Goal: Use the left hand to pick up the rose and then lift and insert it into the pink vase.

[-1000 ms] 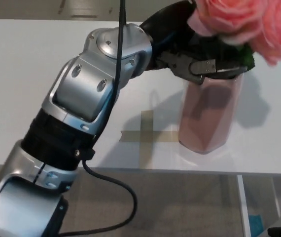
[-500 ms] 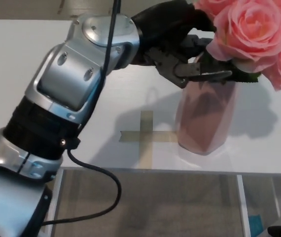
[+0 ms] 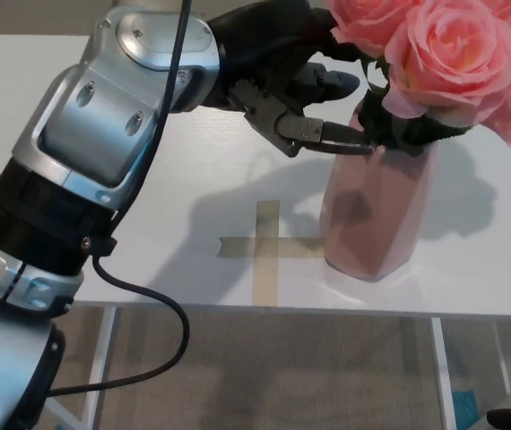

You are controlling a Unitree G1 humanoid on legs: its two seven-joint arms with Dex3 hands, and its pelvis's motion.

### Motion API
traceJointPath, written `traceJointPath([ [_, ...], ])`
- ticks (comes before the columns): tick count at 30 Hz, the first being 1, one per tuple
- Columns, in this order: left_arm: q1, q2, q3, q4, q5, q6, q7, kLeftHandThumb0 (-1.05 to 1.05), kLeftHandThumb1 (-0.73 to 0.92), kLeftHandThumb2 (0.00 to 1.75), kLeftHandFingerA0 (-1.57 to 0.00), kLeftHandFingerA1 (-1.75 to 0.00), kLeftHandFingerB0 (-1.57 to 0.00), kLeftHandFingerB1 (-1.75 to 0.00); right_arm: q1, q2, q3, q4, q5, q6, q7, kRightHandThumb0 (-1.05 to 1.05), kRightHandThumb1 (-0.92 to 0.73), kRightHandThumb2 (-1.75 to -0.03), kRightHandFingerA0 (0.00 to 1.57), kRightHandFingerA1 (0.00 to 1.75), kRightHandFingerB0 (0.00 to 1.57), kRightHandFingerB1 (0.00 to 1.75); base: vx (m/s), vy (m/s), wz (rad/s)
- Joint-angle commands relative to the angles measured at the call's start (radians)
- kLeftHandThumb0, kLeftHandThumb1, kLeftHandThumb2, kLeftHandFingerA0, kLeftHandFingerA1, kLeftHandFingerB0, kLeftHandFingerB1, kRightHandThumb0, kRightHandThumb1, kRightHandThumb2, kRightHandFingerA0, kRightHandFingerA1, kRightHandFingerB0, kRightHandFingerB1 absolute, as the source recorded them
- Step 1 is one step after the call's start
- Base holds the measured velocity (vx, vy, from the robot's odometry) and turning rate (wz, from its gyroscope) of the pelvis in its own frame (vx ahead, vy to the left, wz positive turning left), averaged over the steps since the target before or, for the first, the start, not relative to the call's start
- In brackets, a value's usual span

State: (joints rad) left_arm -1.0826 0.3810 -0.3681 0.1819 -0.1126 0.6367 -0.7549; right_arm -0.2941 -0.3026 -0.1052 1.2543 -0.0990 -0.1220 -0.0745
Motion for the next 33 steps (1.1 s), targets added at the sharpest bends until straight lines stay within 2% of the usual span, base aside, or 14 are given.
traceJointPath([
  [1,0.002,0.019,0.015,0.002,0.02,-0.037,-0.039,-0.88,0.44,0.61,0.0,0.0,0.0,0.0,0.006,-0.007,-0.001,0.002,0.007,0.013,0.013,-0.3,-0.4,-0.81,0.62,0.64,0.51,0.58,0.0,0.0,0.0],
  [5,0.0,0.028,0.028,0.007,0.026,-0.05,-0.05,-0.88,0.43,0.62,0.0,0.0,0.0,0.0,0.005,-0.008,0.002,0.003,0.004,0.009,0.015,-0.31,-0.4,-0.81,0.62,0.64,0.51,0.58,0.0,0.0,0.0],
  [6,-0.001,0.031,0.029,0.009,0.029,-0.053,-0.052,-0.89,0.44,0.61,0.0,0.0,0.0,0.0,0.005,-0.009,0.002,0.003,0.004,0.008,0.017,-0.27,-0.56,-0.56,0.67,0.49,0.63,0.45,0.0,0.0,0.0],
  [19,0.012,0.091,0.033,0.022,0.048,-0.09,-0.103,-0.89,0.44,0.61,0.0,0.0,0.0,-0.01,0.006,-0.009,0.0,0.005,0.009,0.011,0.021,-0.28,-0.56,-0.56,0.67,0.49,0.62,0.45,0.0,0.0,0.0],
  [20,0.003,0.115,0.008,0.017,0.085,-0.108,-0.107,-0.72,0.39,0.83,0.0,0.0,0.0,-0.01,0.006,-0.009,0.0,0.006,0.009,0.012,0.021,-0.27,-0.55,-0.56,0.67,0.49,0.62,0.45,0.0,0.0,0.0],
  [23,-0.012,0.178,-0.07,-0.017,0.2,-0.148,-0.093,-0.72,0.39,0.83,0.0,0.0,0.0,-0.01,0.006,-0.008,-0.002,0.007,0.011,0.015,0.02,-0.27,-0.56,-0.56,0.67,0.48,0.62,0.45,0.0,0.0,0.0],
  [32,0.022,0.218,-0.068,-0.016,0.209,-0.129,-0.103,-0.72,0.4,0.84,0.0,0.0,0.0,0.0,0.013,-0.01,0.002,0.006,0.007,0.013,0.021,-0.27,-0.55,-0.56,0.66,0.48,0.62,0.45,0.0,0.0,0.0],
  [33,0.027,0.224,-0.059,-0.005,0.197,-0.119,-0.121,-0.67,0.36,0.83,-0.01,-0.15,0.0,-0.04,0.011,-0.009,0.002,0.005,0.007,0.013,0.023,-0.27,-0.55,-0.56,0.66,0.48,0.62,0.45,0.0,0.0,0.0],
])
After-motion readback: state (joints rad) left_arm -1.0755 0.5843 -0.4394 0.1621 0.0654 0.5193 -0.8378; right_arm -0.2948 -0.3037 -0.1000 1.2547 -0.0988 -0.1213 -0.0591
